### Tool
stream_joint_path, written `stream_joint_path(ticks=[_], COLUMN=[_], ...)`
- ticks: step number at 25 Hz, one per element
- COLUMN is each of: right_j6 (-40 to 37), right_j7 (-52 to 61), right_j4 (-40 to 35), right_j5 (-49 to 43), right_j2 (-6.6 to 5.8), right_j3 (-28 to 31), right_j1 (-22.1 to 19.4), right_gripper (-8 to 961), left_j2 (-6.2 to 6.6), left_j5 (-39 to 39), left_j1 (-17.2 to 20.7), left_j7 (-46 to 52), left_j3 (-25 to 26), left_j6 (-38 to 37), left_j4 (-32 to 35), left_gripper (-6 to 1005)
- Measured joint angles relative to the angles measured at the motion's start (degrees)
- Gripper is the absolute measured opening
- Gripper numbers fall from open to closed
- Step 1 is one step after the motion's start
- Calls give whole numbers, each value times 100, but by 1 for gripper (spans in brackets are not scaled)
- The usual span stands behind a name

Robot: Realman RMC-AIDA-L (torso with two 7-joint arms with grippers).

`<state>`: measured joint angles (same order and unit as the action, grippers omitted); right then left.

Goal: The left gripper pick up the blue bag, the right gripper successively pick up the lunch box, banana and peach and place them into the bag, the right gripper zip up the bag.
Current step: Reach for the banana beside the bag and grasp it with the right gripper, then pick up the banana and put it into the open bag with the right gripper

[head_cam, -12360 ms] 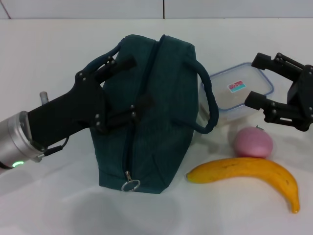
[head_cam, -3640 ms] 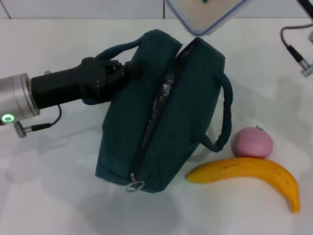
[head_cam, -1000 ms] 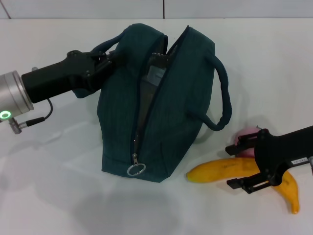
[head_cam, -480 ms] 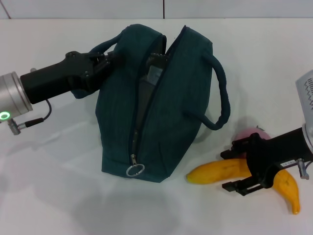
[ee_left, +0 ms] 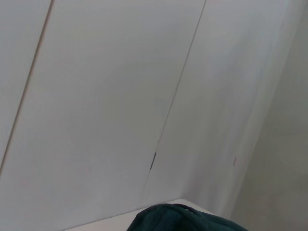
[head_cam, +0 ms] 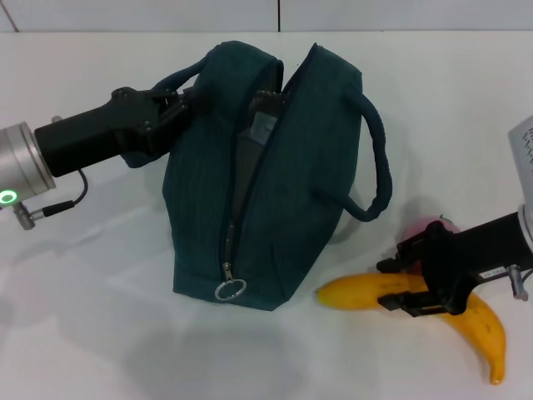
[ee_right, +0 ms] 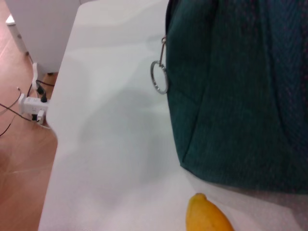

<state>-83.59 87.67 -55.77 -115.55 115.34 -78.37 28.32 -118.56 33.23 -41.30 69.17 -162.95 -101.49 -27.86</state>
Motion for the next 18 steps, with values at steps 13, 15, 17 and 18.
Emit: stream_joint_path(ticks=[13,15,17,18], right_j6=[-1274,-1479,-1782,-1902], right_j7=[-1053,-1208,-1448,-1564], right_j4=[85,184,316,393], right_j5=[894,994,1168,1281], right_j2=[2,-1,-4,-4], right_j3=[1445,1601,1805,1894], right_j1=[-356,-358,-362,-367], right_gripper=[413,413,412,407], left_j2=[0,0,0,0], left_j5=[145,181,201,205], left_j1=[78,102,113,119], left_j7=[0,0,0,0], left_j3=[0,0,0,0], left_j6=[-35,-43,-45,-46], left_j4=[0,0,0,0], left_gripper=[47,47,47,47])
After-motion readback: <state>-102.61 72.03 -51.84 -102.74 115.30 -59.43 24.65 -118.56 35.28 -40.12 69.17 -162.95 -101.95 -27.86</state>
